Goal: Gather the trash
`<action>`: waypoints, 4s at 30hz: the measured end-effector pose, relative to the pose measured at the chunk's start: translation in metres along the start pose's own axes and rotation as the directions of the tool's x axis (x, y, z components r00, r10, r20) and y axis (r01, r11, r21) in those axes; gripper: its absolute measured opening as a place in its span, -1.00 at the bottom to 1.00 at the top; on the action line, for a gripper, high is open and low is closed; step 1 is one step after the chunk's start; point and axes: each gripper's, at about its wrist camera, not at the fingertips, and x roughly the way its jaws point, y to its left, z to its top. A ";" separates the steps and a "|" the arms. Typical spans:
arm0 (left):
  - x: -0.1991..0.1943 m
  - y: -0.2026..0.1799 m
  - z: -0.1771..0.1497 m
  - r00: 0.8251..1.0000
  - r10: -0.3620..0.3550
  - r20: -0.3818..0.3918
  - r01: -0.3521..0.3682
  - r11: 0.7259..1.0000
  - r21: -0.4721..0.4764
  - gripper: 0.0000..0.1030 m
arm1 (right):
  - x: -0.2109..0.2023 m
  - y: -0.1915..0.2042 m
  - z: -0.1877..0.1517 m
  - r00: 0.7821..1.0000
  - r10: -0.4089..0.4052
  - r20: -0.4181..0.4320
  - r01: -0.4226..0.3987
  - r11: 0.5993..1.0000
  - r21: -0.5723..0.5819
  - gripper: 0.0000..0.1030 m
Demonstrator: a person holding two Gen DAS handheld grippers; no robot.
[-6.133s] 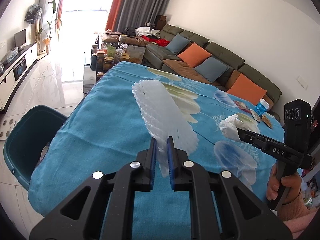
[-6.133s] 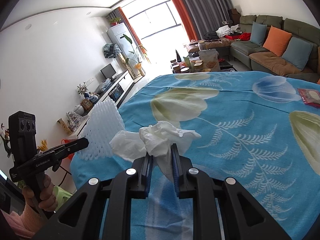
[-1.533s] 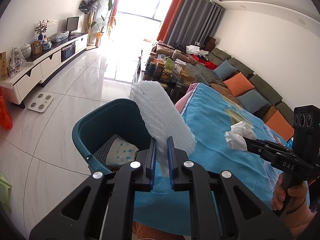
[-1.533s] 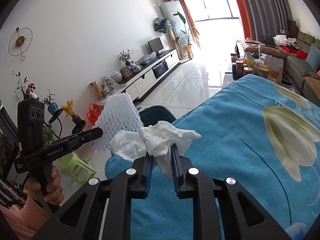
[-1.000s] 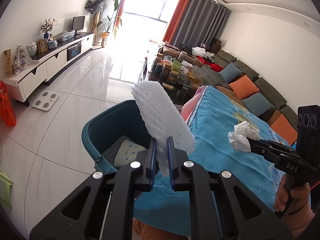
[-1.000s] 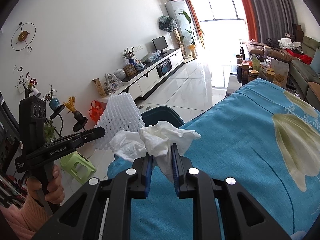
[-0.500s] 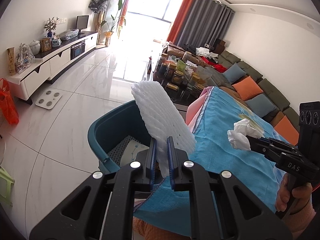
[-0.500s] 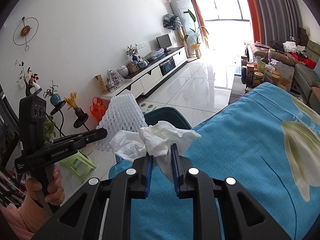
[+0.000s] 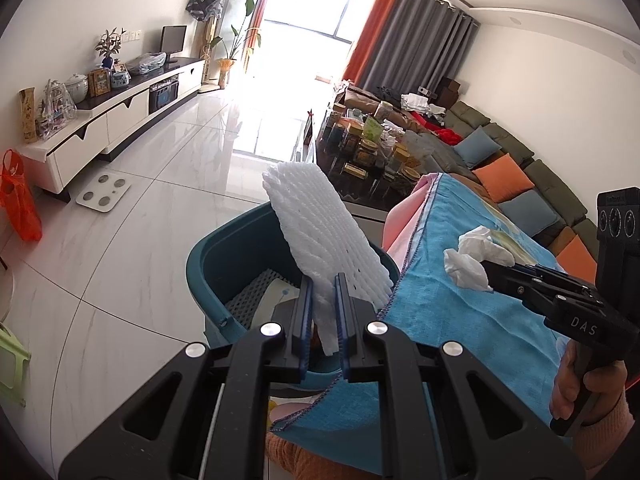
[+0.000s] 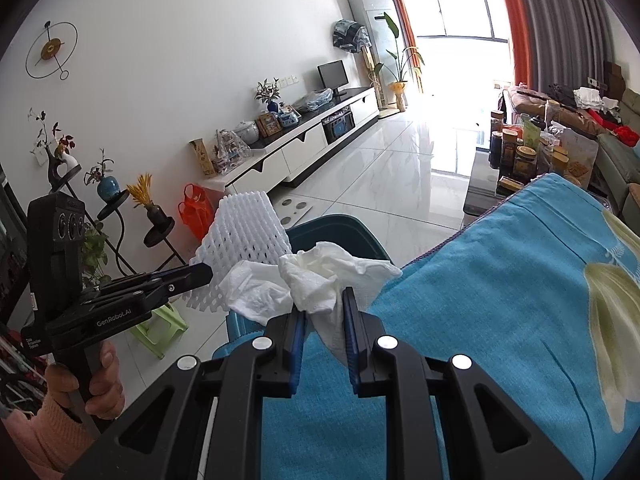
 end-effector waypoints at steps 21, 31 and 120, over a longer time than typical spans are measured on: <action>0.017 0.011 0.000 0.999 0.025 -0.020 -0.025 0.999 -0.022 -0.78 | 0.036 0.014 0.017 0.998 -0.004 -0.058 0.002 0.999 -0.034 -0.67; 0.032 0.013 0.000 0.998 0.039 -0.042 -0.040 0.999 -0.034 -0.77 | 0.058 0.025 0.022 0.995 -0.009 -0.097 0.005 0.999 -0.050 -0.67; -0.032 -0.210 -0.072 0.939 -0.117 0.322 0.010 0.948 0.317 0.90 | -0.210 -0.045 -0.144 0.695 -0.606 0.386 0.528 0.795 0.297 0.87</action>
